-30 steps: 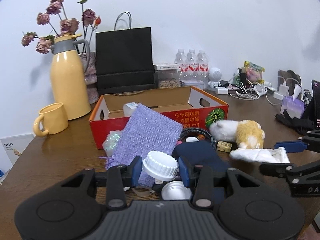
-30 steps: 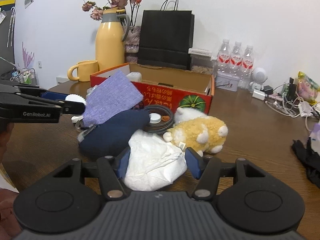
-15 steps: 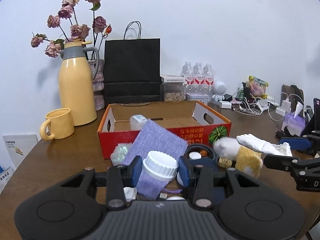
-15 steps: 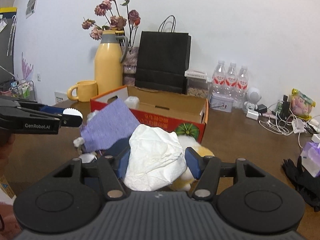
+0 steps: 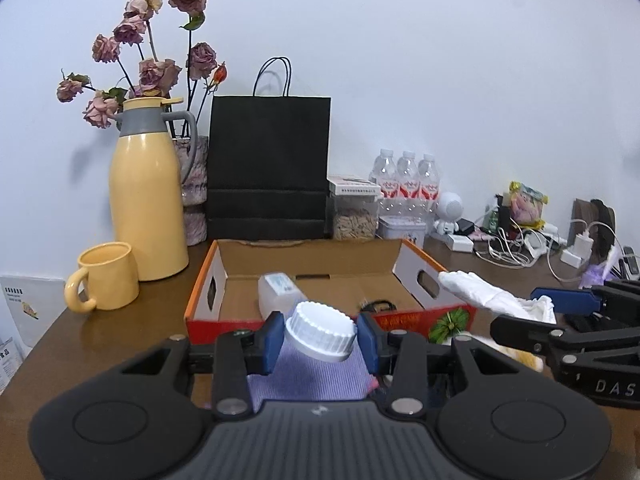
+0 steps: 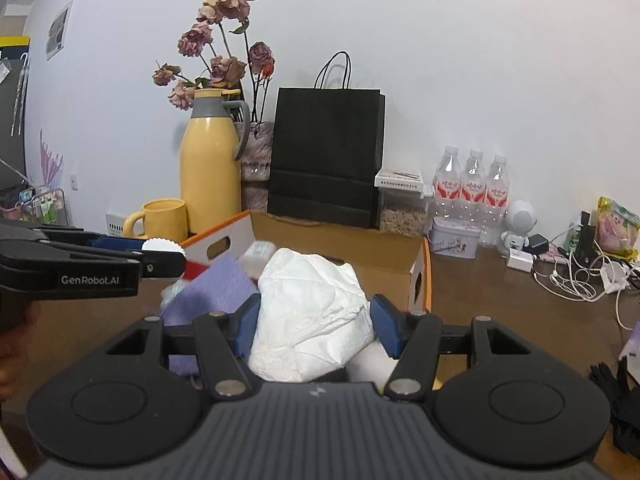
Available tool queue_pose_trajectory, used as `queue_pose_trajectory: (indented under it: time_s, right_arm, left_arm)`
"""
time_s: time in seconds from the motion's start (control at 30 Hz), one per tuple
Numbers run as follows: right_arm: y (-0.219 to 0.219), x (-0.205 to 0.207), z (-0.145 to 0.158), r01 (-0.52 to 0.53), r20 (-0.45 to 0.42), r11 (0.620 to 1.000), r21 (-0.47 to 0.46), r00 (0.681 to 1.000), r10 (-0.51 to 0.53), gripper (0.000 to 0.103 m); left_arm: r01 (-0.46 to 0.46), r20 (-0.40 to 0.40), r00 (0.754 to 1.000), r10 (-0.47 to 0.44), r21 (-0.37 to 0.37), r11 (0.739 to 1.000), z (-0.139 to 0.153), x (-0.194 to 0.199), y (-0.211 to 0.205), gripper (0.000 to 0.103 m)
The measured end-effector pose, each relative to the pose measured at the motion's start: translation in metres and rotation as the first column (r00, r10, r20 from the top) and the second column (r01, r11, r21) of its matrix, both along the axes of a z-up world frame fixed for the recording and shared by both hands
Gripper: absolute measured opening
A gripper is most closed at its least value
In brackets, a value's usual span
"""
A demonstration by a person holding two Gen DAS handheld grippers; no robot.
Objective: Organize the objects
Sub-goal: 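Carry the tissue packet and lid into the cardboard box and open both tools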
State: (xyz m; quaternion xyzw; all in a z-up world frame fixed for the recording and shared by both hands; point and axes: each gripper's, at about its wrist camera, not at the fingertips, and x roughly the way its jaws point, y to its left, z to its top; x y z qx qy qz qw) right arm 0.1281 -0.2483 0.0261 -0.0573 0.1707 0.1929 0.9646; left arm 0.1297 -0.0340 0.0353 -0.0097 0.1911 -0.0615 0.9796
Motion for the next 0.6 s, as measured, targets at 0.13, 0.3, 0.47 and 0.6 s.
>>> queue_pose_trajectory:
  time_s: [0.13, 0.3, 0.47, 0.6]
  right_arm:
    - [0.006, 0.023, 0.004, 0.007, 0.002, 1.000, 0.014, 1.000, -0.007, 0.060]
    - [0.013, 0.050, 0.006, 0.012, 0.001, 1.000, 0.028, 1.000, -0.012, 0.060]
    - [0.017, 0.081, 0.003, 0.024, -0.015, 0.999, 0.042, 1.000, -0.023, 0.060]
    - [0.024, 0.110, -0.005, 0.033, -0.032, 0.999, 0.039, 0.999, -0.032, 0.060]
  left_arm:
    - [-0.011, -0.002, 1.000, 0.011, -0.017, 1.000, 0.004, 0.024, 0.000, 0.039]
    - [-0.024, -0.002, 1.000, 0.024, -0.030, 0.999, 0.006, 0.055, 0.001, 0.039]
    - [-0.045, -0.020, 0.999, 0.044, -0.032, 0.998, 0.005, 0.088, 0.001, 0.039]
    - [-0.052, -0.044, 0.998, 0.050, -0.037, 0.998, 0.003, 0.115, 0.001, 0.039]
